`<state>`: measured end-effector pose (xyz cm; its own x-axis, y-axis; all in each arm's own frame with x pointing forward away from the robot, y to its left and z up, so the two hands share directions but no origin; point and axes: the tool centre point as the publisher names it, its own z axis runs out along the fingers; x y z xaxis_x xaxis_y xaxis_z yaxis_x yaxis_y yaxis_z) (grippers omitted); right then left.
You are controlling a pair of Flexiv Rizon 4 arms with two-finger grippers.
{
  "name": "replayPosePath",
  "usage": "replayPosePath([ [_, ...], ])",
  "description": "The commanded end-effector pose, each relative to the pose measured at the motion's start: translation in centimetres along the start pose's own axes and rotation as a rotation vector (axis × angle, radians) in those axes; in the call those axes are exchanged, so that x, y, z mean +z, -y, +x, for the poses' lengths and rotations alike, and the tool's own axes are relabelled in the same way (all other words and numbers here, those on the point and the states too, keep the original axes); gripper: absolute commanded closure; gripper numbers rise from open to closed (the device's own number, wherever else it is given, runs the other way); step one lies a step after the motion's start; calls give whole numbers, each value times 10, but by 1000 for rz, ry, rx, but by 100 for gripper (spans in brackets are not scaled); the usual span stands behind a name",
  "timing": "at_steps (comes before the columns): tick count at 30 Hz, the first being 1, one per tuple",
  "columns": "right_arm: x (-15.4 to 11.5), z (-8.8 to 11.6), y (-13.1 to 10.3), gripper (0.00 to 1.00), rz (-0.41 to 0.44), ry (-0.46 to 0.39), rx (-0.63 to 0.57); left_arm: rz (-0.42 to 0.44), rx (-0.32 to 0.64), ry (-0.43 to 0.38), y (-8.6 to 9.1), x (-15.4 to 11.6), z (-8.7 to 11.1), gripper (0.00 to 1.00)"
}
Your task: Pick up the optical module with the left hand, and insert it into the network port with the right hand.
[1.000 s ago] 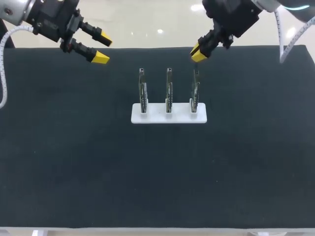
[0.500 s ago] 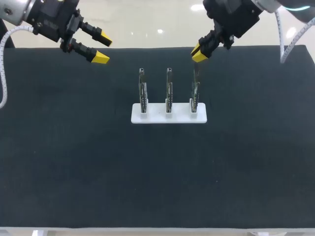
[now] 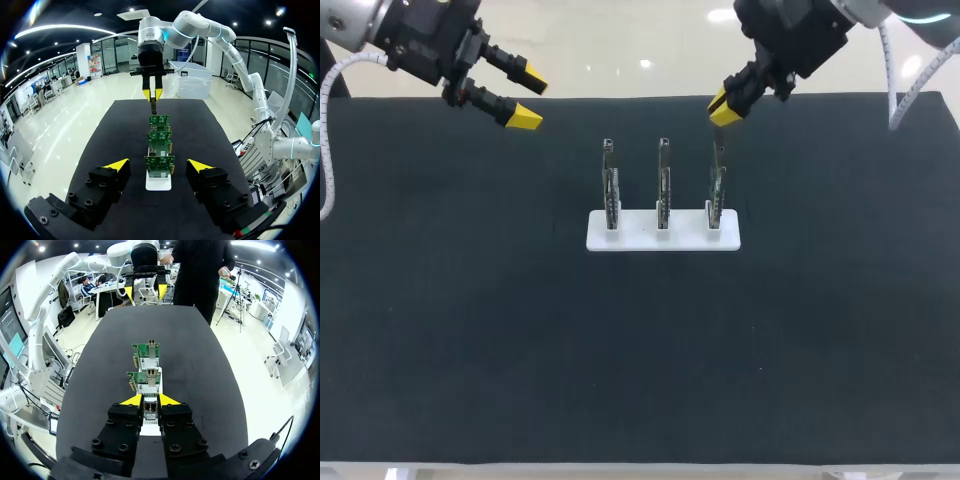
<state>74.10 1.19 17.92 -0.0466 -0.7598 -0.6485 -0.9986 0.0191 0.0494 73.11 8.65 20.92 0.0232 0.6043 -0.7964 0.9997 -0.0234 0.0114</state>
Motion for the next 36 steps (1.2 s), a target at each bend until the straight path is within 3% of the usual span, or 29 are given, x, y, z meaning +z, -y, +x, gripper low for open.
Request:
replayPosePath([
  [1, 2, 2, -1, 100, 4, 2, 0, 1, -1, -4, -1, 0, -1, 0],
  [36, -1, 2, -2, 100, 1, -4, 2, 1, -1, -4, -1, 0, -1, 0],
])
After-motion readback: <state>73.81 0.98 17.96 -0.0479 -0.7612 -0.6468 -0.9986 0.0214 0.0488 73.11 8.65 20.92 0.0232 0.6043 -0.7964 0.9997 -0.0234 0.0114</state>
